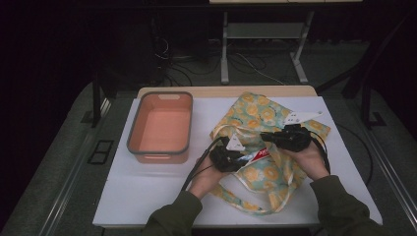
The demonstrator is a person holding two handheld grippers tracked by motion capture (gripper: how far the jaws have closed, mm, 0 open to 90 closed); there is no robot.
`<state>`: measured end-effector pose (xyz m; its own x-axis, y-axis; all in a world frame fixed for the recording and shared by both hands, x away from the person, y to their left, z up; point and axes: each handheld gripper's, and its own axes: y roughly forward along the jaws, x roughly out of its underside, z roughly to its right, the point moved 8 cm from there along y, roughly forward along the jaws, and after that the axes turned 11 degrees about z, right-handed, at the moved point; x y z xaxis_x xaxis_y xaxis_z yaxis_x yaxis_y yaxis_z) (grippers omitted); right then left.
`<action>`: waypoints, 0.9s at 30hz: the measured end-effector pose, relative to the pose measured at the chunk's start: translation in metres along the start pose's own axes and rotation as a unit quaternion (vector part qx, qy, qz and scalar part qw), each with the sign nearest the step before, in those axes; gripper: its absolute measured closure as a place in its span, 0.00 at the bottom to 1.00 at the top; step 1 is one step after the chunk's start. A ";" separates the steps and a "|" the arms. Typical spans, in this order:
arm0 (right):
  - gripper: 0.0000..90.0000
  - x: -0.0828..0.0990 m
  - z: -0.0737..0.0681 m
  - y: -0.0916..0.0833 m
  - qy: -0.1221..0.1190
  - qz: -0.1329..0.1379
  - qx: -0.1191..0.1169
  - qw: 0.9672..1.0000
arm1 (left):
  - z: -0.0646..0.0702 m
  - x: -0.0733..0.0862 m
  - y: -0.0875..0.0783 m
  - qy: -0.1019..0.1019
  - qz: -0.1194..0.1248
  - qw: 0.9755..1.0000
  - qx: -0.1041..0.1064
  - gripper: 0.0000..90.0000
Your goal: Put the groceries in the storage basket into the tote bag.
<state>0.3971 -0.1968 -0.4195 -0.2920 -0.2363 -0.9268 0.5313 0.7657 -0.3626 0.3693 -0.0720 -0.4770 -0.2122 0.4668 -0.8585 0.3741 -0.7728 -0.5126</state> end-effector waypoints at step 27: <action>1.00 0.000 -0.003 -0.002 0.005 -0.002 -0.006 1.000 | 0.002 -0.013 -0.034 -0.073 0.067 0.995 0.023 0.46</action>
<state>0.3930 -0.1967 -0.4186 -0.3012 -0.2334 -0.9246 0.5207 0.7720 -0.3645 0.3576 -0.0526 -0.4486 -0.2927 0.2943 -0.9098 0.3673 -0.8438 -0.3912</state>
